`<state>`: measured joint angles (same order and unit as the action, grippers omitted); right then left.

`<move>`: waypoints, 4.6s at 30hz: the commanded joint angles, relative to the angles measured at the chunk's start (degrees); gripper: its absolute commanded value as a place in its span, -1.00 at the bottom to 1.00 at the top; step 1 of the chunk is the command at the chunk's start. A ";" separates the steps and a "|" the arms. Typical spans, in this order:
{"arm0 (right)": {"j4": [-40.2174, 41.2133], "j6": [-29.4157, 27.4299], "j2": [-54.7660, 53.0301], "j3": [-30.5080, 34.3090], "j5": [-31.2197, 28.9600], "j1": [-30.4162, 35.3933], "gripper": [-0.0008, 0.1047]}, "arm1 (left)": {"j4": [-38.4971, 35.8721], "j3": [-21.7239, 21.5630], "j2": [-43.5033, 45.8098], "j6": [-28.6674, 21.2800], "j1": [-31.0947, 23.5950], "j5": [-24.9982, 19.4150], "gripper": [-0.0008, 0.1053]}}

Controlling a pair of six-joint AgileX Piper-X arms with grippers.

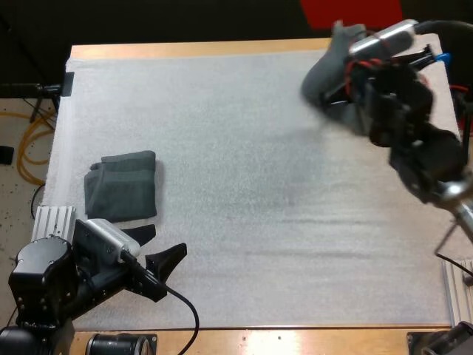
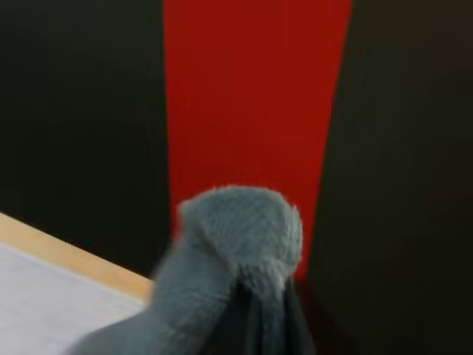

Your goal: Pick towel from pile fold and stack

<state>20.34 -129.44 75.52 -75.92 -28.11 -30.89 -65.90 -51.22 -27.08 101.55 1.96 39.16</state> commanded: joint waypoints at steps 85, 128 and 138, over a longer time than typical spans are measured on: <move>21.86 24.85 27.27 12.44 35.75 -32.43 0.03 | -13.50 -0.25 -4.10 -6.24 0.11 -25.30 0.26; 25.43 30.69 7.41 34.61 25.82 -32.43 -0.99 | -13.37 11.41 -4.10 -10.98 4.63 -18.70 0.26; 23.11 30.66 7.41 34.74 25.81 -32.43 -0.99 | -13.52 18.61 -9.51 -6.66 5.75 -17.65 0.26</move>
<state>43.91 -99.03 83.40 -41.14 -2.55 -63.29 -79.34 -32.40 -36.00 94.31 7.44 20.84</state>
